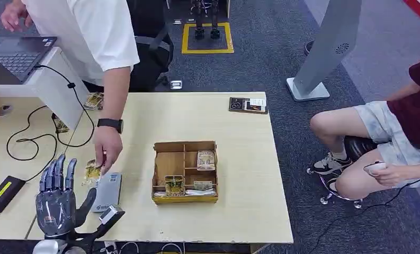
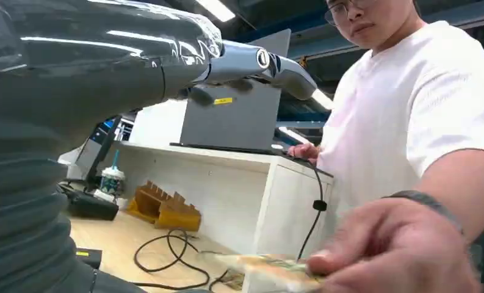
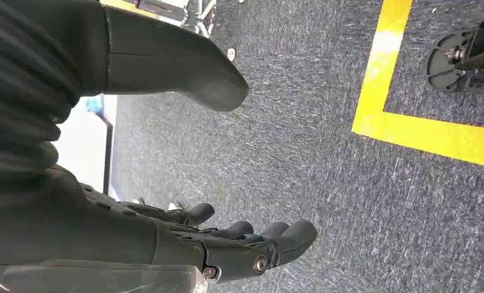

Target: Pass the card to the sensor for recognition and then transmit it.

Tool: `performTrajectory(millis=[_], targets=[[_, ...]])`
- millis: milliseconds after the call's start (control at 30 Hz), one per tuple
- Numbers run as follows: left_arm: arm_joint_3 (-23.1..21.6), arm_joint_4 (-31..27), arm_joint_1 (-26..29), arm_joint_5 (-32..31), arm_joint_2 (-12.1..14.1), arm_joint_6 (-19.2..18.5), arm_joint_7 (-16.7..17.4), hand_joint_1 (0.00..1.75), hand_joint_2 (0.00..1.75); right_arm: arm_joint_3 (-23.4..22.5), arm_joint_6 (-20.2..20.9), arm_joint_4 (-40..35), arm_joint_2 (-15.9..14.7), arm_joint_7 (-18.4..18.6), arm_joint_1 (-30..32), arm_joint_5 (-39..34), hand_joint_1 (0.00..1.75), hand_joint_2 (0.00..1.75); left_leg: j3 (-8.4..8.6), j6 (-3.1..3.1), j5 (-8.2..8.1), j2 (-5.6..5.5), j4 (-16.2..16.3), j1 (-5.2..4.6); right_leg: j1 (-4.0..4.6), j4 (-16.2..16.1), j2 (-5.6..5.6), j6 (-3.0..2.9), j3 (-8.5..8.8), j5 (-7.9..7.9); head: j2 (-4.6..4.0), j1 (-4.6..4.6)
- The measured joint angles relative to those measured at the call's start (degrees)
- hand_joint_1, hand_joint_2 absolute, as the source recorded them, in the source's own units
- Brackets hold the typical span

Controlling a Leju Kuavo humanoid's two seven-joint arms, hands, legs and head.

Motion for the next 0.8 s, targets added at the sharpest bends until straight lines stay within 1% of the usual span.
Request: performTrajectory(millis=[167, 333, 367, 400, 433, 467, 800], targets=[[0.0, 0.0, 0.0, -0.1, 0.0, 0.0, 0.1, 0.00, 1.75, 0.0, -0.1, 0.0, 0.0, 0.0, 0.0, 0.0, 0.00, 1.75, 0.00, 0.00, 0.00, 0.00, 0.0, 0.00, 0.00, 0.0, 0.00, 0.00, 0.00, 0.00, 0.00, 0.00], [0.0, 0.0, 0.0, -1.2, 0.0, 0.0, 1.0, 0.00, 1.75, 0.0, -0.1, 0.0, 0.0, 0.0, 0.0, 0.0, 0.00, 1.75, 0.00, 0.00, 0.00, 0.00, 0.0, 0.00, 0.00, 0.0, 0.00, 0.00, 0.01, 0.00, 0.00, 0.00], [0.0, 0.0, 0.0, -1.5, 0.0, 0.0, 1.1, 0.03, 1.75, 0.0, -0.1, 0.0, 0.0, 0.0, 0.0, 0.0, 0.00, 1.75, 0.00, 0.00, 0.00, 0.00, 0.0, 0.00, 0.00, 0.0, 0.00, 0.00, 0.01, 0.00, 0.00, 0.00], [0.0, 0.0, 0.0, -1.6, 0.0, 0.0, 1.1, 0.42, 1.75, 0.0, -0.1, 0.0, 0.0, 0.0, 0.0, 0.0, 0.00, 1.75, 0.00, 0.00, 0.00, 0.00, 0.0, 0.00, 0.00, 0.0, 0.00, 0.00, 0.00, 0.00, 0.00, 0.00], [0.0, 0.0, 0.0, -1.7, 0.0, 0.0, 1.1, 1.57, 1.75, 0.0, -0.1, 0.0, 0.0, 0.0, 0.0, 0.0, 0.00, 1.75, 0.00, 0.00, 0.00, 0.00, 0.0, 0.00, 0.00, 0.0, 0.00, 0.00, 0.00, 0.00, 0.00, 0.00], [0.0, -0.1, 0.0, -1.8, 0.0, 0.0, 1.1, 1.75, 1.75, 0.0, -0.1, 0.0, 0.0, -0.1, 0.0, 0.0, 0.00, 1.75, 0.00, 0.00, 0.00, 0.00, 0.0, 0.00, 0.00, 0.0, 0.00, 0.00, 0.00, 0.00, 0.00, 0.00], [0.0, -0.1, 0.0, -1.3, 0.0, 0.0, 0.9, 1.75, 1.75, 0.0, -0.1, 0.0, 0.0, -0.1, 0.0, 0.0, 0.00, 1.75, 0.00, 0.00, 0.00, 0.00, 0.0, 0.00, 0.00, 0.0, 0.00, 0.00, 0.00, 0.00, 0.00, 0.00]])
